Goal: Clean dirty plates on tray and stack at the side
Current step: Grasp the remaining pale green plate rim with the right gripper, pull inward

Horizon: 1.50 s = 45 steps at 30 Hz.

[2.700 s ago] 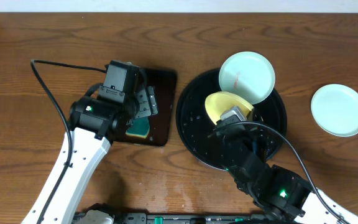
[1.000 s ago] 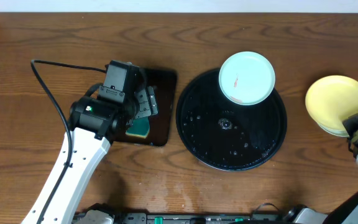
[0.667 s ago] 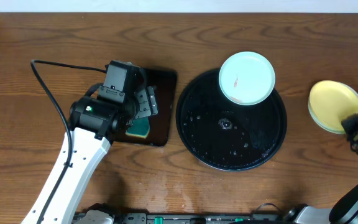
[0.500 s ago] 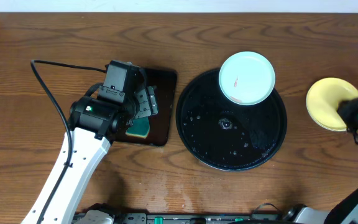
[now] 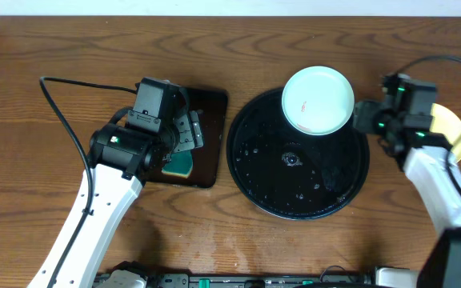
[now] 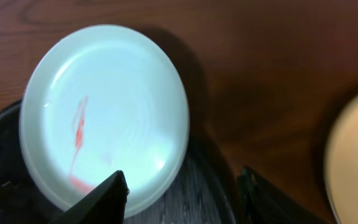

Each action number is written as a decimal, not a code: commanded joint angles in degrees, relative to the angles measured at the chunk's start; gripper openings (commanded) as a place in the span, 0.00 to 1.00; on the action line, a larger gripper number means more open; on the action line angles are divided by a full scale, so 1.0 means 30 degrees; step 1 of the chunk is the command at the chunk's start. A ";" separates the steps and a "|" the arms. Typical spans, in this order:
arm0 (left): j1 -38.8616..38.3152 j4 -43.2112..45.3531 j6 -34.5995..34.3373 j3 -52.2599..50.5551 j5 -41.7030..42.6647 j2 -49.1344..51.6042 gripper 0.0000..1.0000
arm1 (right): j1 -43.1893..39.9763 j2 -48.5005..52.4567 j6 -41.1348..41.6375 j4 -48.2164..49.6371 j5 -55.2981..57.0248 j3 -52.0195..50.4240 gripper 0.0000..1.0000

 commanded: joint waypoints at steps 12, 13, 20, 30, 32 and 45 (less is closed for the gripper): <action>0.0102 -0.0051 0.0036 0.0291 -0.0022 -0.0044 0.83 | 0.0656 0.5632 -0.0415 0.4095 0.2106 0.0015 0.08; 0.0102 -0.0051 0.0036 0.0291 -0.0022 -0.0044 0.83 | 0.0663 0.5552 -0.0291 0.3963 0.2076 0.0015 0.01; 0.0102 -0.0051 0.0036 0.0291 -0.0022 -0.0044 0.83 | 0.0699 0.2149 0.0211 0.0648 0.1967 0.0015 0.01; 0.0102 -0.0051 0.0036 0.0291 -0.0022 -0.0044 0.83 | 0.2973 -0.1887 0.2244 -0.7548 0.1770 0.0007 0.01; 0.0102 -0.0051 0.0036 0.0291 -0.0022 -0.0044 0.83 | 0.3614 -0.1668 0.3031 -0.8655 0.1770 -0.0102 0.01; 0.0102 0.0036 -0.0255 0.0291 0.0452 -0.0044 0.83 | 0.5042 0.0517 0.5639 -0.7067 0.2047 -0.1304 0.19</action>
